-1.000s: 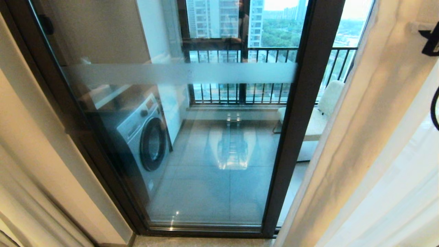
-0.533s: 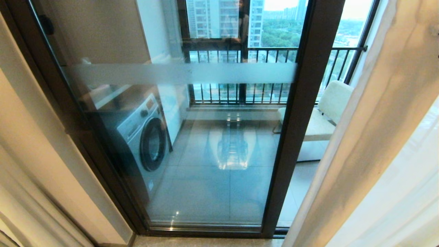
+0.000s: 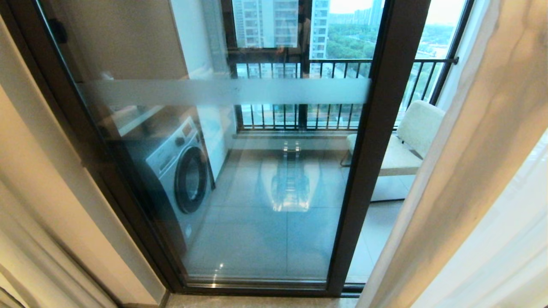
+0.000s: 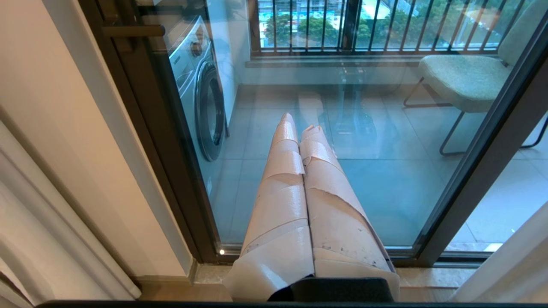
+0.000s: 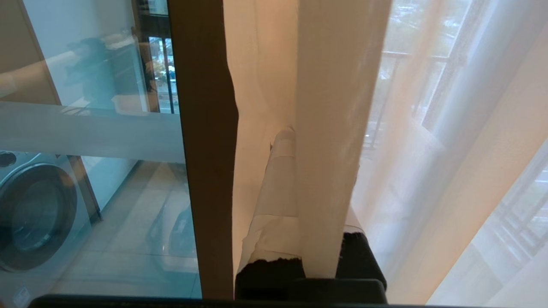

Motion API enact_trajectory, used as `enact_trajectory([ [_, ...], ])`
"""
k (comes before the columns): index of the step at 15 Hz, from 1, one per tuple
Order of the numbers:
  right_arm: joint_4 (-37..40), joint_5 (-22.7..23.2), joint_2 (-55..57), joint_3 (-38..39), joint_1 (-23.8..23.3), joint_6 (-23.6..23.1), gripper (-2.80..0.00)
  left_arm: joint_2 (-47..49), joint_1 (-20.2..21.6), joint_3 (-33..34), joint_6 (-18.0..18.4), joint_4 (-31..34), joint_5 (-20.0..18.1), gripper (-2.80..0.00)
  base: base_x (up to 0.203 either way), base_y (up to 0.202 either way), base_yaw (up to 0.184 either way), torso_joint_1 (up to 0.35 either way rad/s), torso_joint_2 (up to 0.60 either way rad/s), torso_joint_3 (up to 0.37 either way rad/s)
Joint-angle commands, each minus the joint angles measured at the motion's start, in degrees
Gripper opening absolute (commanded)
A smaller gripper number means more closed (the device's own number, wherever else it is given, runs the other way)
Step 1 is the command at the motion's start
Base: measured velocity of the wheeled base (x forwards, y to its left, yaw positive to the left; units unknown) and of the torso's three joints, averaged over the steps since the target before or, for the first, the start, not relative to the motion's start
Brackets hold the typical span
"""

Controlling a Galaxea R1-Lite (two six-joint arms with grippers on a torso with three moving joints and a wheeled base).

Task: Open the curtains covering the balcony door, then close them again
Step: Pull the inner curtains open on both sides

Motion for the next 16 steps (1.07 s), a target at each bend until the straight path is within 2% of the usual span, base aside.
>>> enact_trajectory([
  [1,-0.28,0.06,-0.45,0.31,-0.02,-0.14,-2.8,-0.02,-0.01,0.01,0.0,-0.02,0.01,-2.8,0.0,0.0,0.0,0.0,0.0,0.0],
  [16,-0.28,-0.03,-1.76,2.23,-0.02,-0.14,-2.8,-0.02,0.06,0.01,-0.09,-0.05,-0.16,-2.8,0.0,0.0,0.0,0.0,0.0,0.0],
])
